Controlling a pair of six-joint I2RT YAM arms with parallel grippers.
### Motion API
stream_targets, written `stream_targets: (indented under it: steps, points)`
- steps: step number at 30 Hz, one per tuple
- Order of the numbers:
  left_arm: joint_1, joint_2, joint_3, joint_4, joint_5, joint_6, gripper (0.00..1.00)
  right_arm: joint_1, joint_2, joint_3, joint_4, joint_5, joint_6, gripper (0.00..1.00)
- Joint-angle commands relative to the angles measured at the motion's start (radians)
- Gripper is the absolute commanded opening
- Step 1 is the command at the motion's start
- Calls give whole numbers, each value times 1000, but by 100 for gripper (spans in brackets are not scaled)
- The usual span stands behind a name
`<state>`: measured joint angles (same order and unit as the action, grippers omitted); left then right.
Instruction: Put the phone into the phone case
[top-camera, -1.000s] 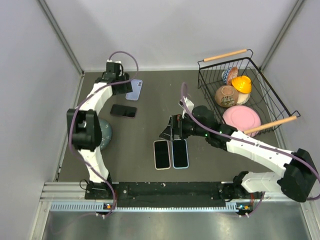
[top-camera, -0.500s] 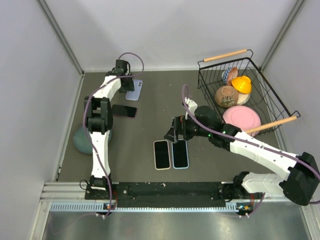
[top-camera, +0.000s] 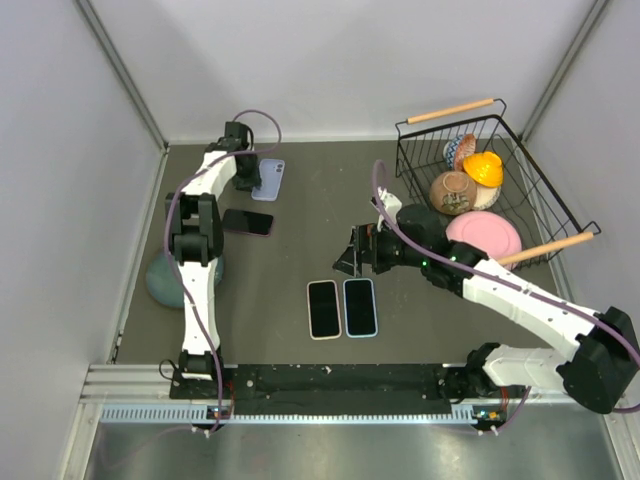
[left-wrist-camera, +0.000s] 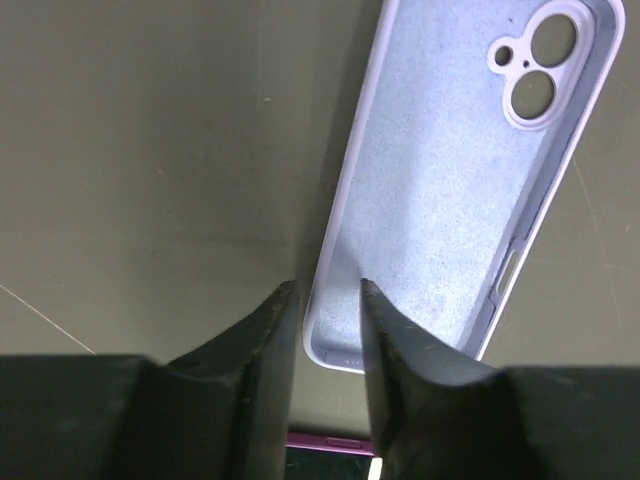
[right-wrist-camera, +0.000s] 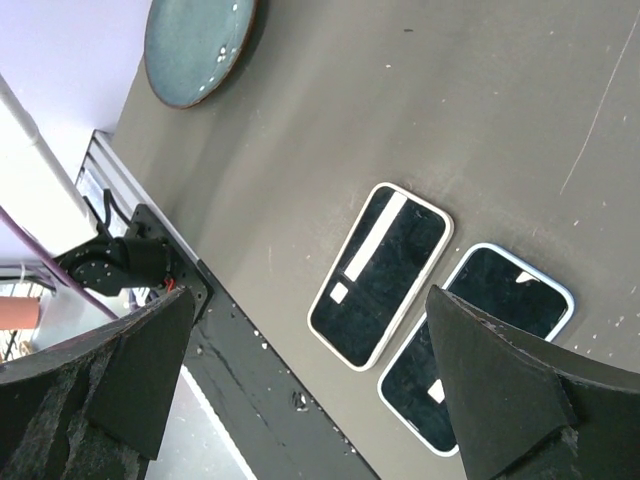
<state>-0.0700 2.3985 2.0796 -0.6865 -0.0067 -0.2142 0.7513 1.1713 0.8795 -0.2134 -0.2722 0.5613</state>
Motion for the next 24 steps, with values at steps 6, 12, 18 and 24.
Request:
stream_targets:
  steps: [6, 12, 18, 24]
  points:
    - [3, -25, -15, -38, 181, 13, 1, -7, -84, 23, 8, -36, 37, 99]
    - [-27, -192, -144, 5, 243, -40, 0, -7, -159, -39, -3, -9, 81, 99]
    - [-112, -398, -399, 131, 269, -160, 0, -7, -222, -82, -6, 1, 107, 99]
    - [-214, -550, -665, 232, 206, -313, 0, -6, -291, -114, -11, -21, 137, 99]
